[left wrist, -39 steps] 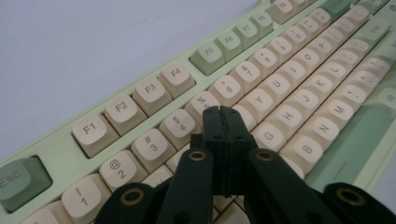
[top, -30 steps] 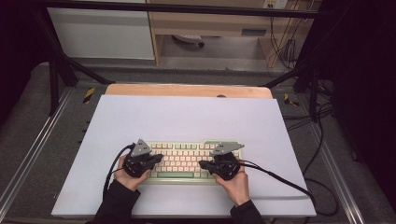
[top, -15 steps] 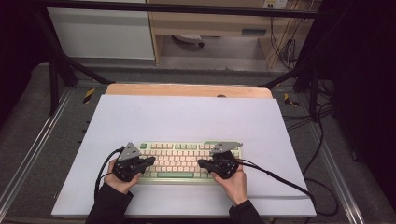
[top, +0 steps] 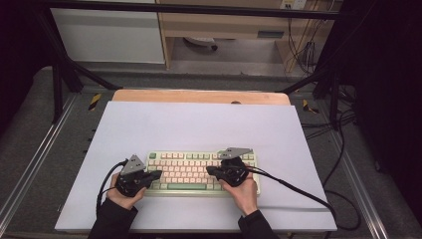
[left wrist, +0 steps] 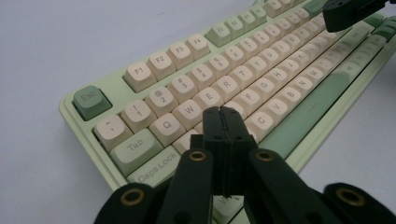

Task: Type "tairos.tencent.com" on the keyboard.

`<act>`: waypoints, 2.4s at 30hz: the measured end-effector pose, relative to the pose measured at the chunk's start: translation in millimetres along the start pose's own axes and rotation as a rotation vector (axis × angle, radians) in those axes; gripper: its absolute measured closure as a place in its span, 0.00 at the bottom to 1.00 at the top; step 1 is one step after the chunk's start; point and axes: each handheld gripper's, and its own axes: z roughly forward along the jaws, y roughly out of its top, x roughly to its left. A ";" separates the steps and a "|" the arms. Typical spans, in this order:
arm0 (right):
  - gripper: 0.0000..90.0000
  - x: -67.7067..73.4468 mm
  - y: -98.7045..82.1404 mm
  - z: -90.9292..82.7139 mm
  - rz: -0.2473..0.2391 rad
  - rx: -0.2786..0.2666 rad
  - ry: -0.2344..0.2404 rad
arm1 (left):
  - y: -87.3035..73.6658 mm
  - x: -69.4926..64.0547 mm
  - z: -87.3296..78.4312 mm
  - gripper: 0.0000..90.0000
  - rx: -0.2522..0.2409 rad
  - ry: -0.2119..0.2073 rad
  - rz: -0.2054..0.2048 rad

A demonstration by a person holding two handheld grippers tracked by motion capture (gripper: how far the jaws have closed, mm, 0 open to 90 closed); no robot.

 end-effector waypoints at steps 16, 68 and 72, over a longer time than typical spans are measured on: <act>1.00 -7.7 3.7 17.7 0.024 0.020 -0.029 | -0.9 0.3 1.8 1.00 0.002 -0.003 -0.002; 1.00 0.5 9.6 -20.1 -0.041 0.005 -0.019 | 1.3 -0.7 -0.4 1.00 -0.009 0.001 0.000; 1.00 -1.1 7.0 -23.0 -0.041 0.003 -0.017 | 1.8 -1.4 0.3 1.00 -0.009 0.004 -0.001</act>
